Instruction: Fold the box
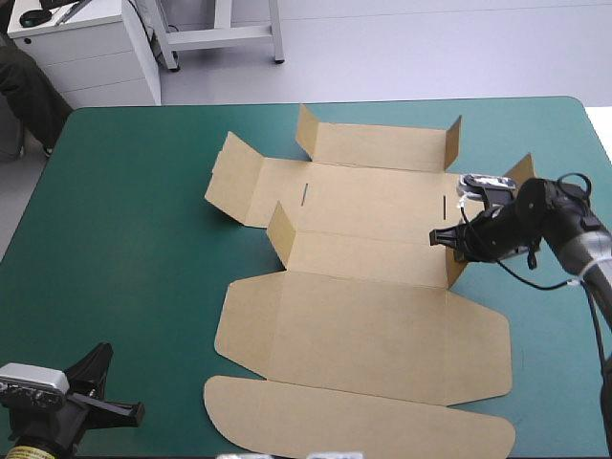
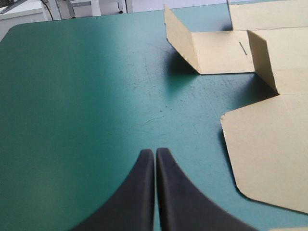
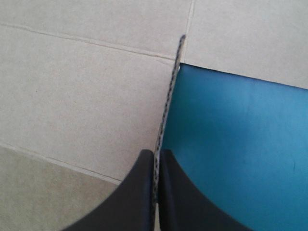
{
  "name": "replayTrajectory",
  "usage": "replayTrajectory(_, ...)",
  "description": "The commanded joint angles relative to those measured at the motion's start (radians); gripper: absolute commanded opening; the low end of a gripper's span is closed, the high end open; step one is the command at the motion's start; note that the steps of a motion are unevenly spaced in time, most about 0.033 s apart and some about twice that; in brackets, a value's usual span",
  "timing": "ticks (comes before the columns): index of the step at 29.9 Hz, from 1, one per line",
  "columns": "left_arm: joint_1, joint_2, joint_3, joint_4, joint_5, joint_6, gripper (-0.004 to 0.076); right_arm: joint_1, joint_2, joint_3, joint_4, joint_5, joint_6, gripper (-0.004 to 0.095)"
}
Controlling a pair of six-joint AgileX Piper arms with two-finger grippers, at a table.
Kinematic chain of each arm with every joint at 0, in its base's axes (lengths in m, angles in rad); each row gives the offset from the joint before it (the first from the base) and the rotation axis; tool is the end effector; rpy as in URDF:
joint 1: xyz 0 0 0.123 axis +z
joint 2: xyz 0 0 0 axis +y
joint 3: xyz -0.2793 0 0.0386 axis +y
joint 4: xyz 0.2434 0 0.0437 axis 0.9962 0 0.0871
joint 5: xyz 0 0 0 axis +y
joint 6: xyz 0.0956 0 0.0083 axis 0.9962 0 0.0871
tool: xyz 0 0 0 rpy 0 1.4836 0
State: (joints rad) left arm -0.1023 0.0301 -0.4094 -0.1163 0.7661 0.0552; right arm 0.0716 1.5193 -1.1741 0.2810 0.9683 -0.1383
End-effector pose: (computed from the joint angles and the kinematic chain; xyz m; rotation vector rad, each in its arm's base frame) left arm 0.0225 -0.0101 0.2727 0.1244 1.8652 -0.1657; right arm 0.2988 0.0434 0.2753 -0.1250 2.7679 0.3446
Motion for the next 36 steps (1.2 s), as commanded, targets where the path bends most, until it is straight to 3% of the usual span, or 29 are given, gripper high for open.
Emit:
replayTrajectory(1,-0.005,0.017,-0.027,-0.008,-0.075,-0.002,-0.0009,0.009,0.073,-0.18,0.06,0.106,-0.232,-0.0018)
replayTrajectory(8,-0.005,0.017,-0.027,-0.008,-0.075,-0.002,-0.0009,0.093,0.251,-0.452,0.055,0.244,-0.368,-0.0018)
replayTrajectory(12,-0.005,0.017,-0.027,-0.008,-0.075,-0.002,-0.0009,0.175,0.331,-0.579,0.054,0.265,-0.475,-0.0019)
replayTrajectory(17,-0.005,0.017,-0.027,-0.008,-0.075,-0.002,-0.0009,0.292,0.411,-0.71,-0.051,0.261,-0.578,-0.0019)
replayTrajectory(20,-0.005,0.017,-0.027,-0.008,-0.075,-0.002,-0.0009,0.356,0.447,-0.758,-0.071,0.247,-0.674,-0.0019)
replayTrajectory(27,-0.005,0.017,-0.027,-0.008,-0.075,-0.002,-0.0009,0.476,0.474,-0.765,-0.074,0.071,-0.965,-0.002)
replayTrajectory(32,-0.005,0.017,-0.027,-0.008,-0.075,-0.002,-0.0009,0.501,0.485,-0.765,-0.075,0.007,-1.134,-0.002)
replayTrajectory(36,-0.005,0.017,-0.027,-0.008,-0.075,-0.002,-0.0009,0.501,0.496,-0.763,-0.077,0.005,-1.174,-0.002)
